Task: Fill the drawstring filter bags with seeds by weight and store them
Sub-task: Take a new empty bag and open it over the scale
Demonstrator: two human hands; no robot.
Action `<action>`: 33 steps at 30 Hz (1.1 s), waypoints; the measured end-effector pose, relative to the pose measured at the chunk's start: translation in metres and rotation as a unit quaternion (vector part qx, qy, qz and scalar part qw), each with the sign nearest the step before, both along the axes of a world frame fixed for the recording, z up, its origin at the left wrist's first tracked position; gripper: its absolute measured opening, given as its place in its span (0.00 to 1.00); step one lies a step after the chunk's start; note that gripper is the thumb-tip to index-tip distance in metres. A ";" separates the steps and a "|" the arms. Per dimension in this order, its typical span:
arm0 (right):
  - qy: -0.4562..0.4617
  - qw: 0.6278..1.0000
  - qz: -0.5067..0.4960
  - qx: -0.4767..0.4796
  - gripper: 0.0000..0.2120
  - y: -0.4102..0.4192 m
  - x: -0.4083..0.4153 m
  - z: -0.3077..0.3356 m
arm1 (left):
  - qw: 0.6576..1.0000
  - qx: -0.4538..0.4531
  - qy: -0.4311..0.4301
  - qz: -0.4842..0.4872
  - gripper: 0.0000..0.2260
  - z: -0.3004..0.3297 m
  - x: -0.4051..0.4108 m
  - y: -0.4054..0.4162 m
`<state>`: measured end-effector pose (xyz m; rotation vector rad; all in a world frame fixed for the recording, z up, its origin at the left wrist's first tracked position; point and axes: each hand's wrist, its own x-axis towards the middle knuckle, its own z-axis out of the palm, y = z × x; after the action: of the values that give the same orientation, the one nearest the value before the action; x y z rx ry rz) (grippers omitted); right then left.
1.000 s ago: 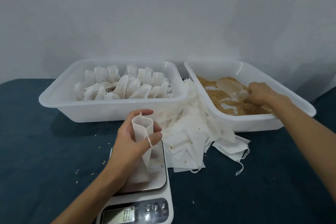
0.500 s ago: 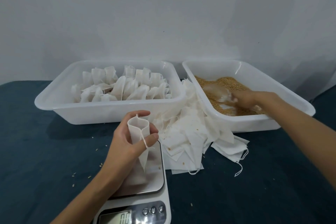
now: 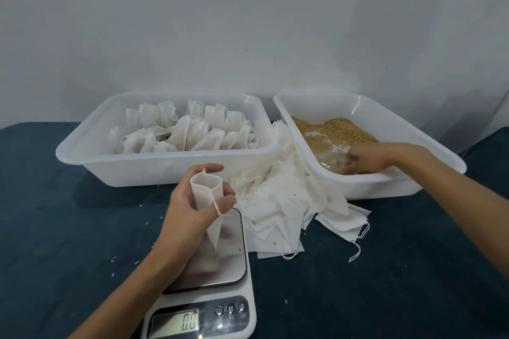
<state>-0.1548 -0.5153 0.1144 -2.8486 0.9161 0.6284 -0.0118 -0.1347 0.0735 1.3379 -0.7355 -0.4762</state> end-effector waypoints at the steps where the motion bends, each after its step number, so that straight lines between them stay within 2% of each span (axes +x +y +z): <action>1: -0.006 1.000 -0.001 0.016 0.17 0.001 -0.002 0.002 | 1.000 0.000 -0.001 -0.001 0.22 0.000 0.000 0.000; 5: -0.051 0.992 -0.020 0.115 0.16 0.004 -0.012 0.012 | 1.000 0.008 -0.011 0.001 0.20 -0.002 0.003 0.000; 9: -0.143 0.976 -0.078 0.145 0.10 0.001 -0.021 0.006 | 1.000 0.011 -0.012 0.001 0.20 -0.003 0.004 0.000; 11: -0.195 0.969 -0.085 0.129 0.09 -0.004 -0.024 0.001 | 1.000 0.014 -0.010 -0.001 0.18 -0.003 0.003 0.000; 14: -0.245 0.966 -0.074 0.025 0.09 -0.010 -0.029 -0.003 | 1.000 0.020 -0.018 -0.005 0.16 -0.003 0.002 0.000; 18: -0.327 0.942 -0.075 0.024 0.08 -0.005 -0.032 -0.003 | 0.999 0.021 -0.026 -0.010 0.16 -0.004 0.001 0.000; 23: -0.401 0.916 -0.014 0.006 0.04 0.021 -0.028 0.012 | 0.999 0.028 -0.028 -0.017 0.15 -0.008 0.000 -0.002; 27: -0.445 0.891 0.056 0.063 0.06 0.059 -0.020 0.028 | 0.999 0.030 -0.018 -0.026 0.14 -0.009 -0.004 -0.003; 29: -0.445 0.885 0.102 0.085 0.08 0.081 -0.016 0.034 | 0.999 0.028 -0.017 -0.031 0.16 -0.009 -0.005 -0.004; 33: -0.427 0.883 0.187 0.057 0.11 0.119 -0.006 0.045 | 0.999 0.026 -0.027 -0.031 0.17 -0.009 -0.003 -0.003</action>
<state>-0.1607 -0.3958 0.1593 -2.7222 0.1701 -0.5402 -0.0147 -0.1380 0.0649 1.3849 -0.8163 -0.5138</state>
